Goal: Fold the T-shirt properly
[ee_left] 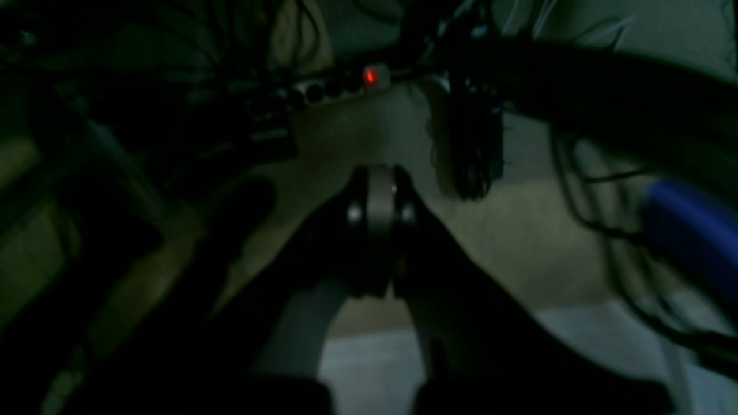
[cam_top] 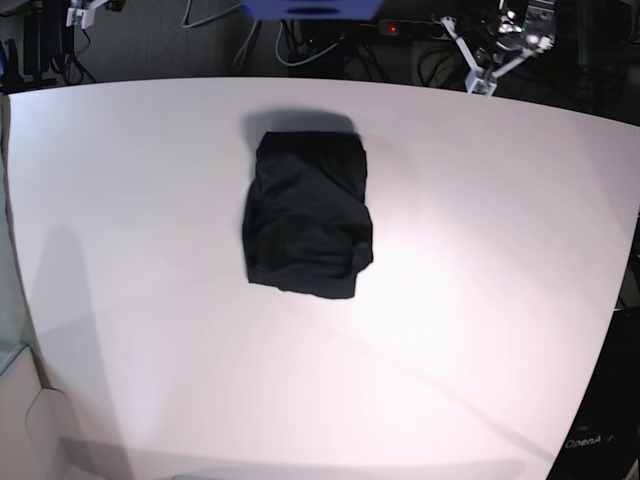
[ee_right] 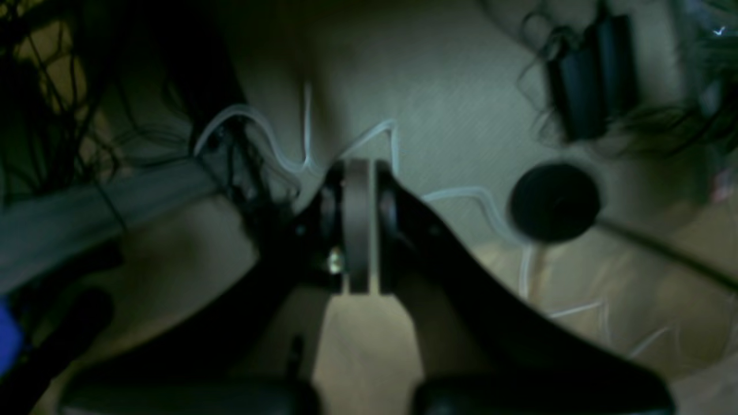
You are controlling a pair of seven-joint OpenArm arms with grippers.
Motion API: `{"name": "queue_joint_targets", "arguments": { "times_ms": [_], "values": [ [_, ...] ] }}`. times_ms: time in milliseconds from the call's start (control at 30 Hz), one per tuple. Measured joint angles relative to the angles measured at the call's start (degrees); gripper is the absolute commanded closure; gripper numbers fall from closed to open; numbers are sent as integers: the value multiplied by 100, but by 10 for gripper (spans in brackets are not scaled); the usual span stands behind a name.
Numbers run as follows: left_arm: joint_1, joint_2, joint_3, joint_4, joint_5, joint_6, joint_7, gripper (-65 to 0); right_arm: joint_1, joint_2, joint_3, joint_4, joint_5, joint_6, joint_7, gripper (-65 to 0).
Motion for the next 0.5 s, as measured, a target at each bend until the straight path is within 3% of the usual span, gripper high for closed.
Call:
{"name": "queue_joint_targets", "arguments": {
  "times_ms": [167, 233, 367, 500],
  "values": [
    [-739, 656, 76, -2632, 896, 0, -1617, 0, 1064, 177, 39, -2511, -1106, -4, 1088, 0],
    [-1117, 778, 46, -3670, 1207, 33, -2374, 0, 1440, 343, 48, -3591, -1379, 2, 1696, 0],
    [-2048, 953, 39, -5855, 1364, 42, -3407, 0, 2271, 743, 70, -5521, -1939, -92, 2354, 0],
    [-3082, 1016, 81, -8048, 1394, 66, -4398, 0, 2837, 787, -173, -6210, -2428, -1143, 2761, 0]
  ]
}}
